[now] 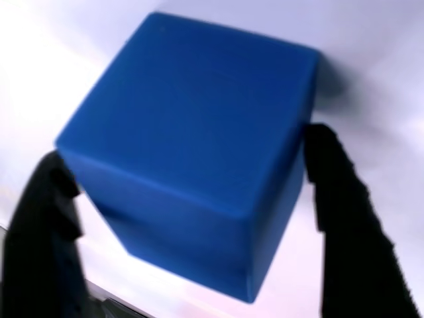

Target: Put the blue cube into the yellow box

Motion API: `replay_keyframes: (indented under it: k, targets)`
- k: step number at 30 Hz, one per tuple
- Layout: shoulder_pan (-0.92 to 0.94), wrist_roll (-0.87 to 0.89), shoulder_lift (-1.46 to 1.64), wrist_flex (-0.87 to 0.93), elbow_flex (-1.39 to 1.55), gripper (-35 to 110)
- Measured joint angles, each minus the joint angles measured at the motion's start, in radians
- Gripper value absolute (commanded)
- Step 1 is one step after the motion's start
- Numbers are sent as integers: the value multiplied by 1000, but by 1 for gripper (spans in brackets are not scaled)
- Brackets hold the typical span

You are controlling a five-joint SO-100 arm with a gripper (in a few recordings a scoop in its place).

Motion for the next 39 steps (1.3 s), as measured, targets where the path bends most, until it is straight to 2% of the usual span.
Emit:
replay_keyframes:
  k: [18,29,39]
  targets:
    - [3,-67,-31,-37,-31,20]
    - [3,-278,20,-15,26,15]
    - [5,-580,353,18,227,13]
